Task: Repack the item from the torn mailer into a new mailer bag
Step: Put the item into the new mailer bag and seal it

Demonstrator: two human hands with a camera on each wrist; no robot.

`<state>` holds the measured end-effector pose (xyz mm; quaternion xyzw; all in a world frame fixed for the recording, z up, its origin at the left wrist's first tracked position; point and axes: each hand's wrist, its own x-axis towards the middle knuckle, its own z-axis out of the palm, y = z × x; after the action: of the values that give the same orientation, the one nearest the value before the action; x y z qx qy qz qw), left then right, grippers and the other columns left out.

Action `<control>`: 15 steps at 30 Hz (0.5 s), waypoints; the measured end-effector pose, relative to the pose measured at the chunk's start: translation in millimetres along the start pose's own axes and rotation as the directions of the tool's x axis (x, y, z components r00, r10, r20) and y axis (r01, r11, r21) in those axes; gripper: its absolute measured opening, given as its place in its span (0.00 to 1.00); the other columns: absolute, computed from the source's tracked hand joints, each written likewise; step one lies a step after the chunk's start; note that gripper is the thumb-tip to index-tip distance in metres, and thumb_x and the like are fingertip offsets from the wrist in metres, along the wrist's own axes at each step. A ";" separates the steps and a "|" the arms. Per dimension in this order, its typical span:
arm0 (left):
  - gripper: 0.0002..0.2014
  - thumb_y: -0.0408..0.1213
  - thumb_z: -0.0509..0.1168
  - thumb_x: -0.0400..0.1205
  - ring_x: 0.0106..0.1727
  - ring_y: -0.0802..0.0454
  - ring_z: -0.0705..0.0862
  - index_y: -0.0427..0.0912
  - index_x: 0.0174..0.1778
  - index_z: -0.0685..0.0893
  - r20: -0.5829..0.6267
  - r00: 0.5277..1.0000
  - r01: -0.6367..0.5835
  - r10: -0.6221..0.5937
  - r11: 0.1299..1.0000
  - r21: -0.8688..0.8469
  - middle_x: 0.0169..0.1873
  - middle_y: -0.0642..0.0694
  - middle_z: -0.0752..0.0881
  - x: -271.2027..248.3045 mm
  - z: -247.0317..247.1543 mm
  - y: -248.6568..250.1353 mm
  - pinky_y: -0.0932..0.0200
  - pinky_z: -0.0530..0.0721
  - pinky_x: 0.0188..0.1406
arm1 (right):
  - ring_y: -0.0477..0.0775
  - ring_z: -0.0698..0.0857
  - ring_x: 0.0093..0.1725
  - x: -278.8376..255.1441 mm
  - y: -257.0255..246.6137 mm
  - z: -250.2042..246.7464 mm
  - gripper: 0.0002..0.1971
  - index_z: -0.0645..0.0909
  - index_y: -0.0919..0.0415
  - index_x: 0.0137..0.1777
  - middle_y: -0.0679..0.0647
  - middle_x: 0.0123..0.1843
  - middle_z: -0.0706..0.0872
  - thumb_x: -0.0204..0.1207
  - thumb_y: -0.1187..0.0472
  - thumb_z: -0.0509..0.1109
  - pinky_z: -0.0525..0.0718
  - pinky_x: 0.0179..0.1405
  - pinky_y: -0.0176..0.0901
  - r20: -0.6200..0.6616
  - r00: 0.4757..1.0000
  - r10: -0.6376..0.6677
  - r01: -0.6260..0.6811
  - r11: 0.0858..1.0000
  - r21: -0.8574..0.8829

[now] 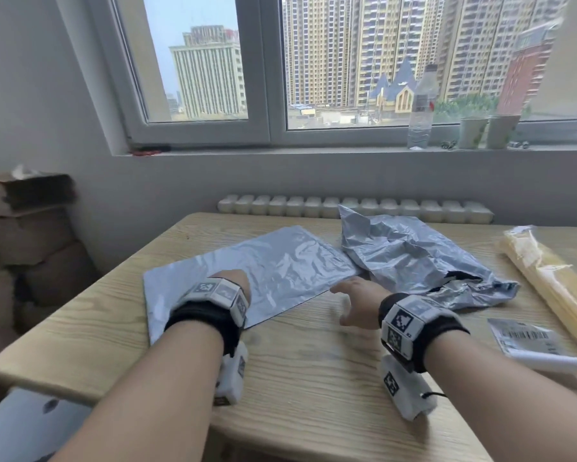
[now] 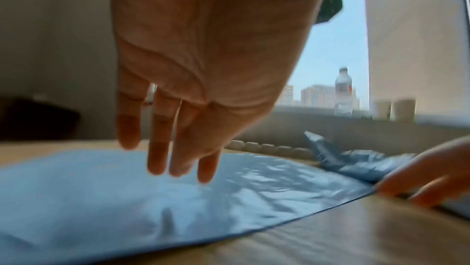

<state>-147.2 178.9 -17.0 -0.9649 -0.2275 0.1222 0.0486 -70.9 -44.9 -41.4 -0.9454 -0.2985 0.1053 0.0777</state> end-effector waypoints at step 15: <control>0.18 0.45 0.73 0.76 0.60 0.44 0.85 0.45 0.60 0.86 -0.115 0.940 -0.339 0.321 0.915 -0.218 0.59 0.45 0.87 74.5 3.5 125.8 0.56 0.81 0.56 | 0.55 0.79 0.69 25.1 61.3 -17.6 0.23 0.75 0.59 0.74 0.55 0.72 0.80 0.78 0.62 0.66 0.75 0.69 0.42 -0.015 0.967 0.253 -0.237 0.926 0.293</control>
<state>-29.8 100.5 -55.1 -0.9923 -0.0723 0.0636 -0.0783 -12.9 -81.5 -41.1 -0.9561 -0.1574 0.1317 0.2090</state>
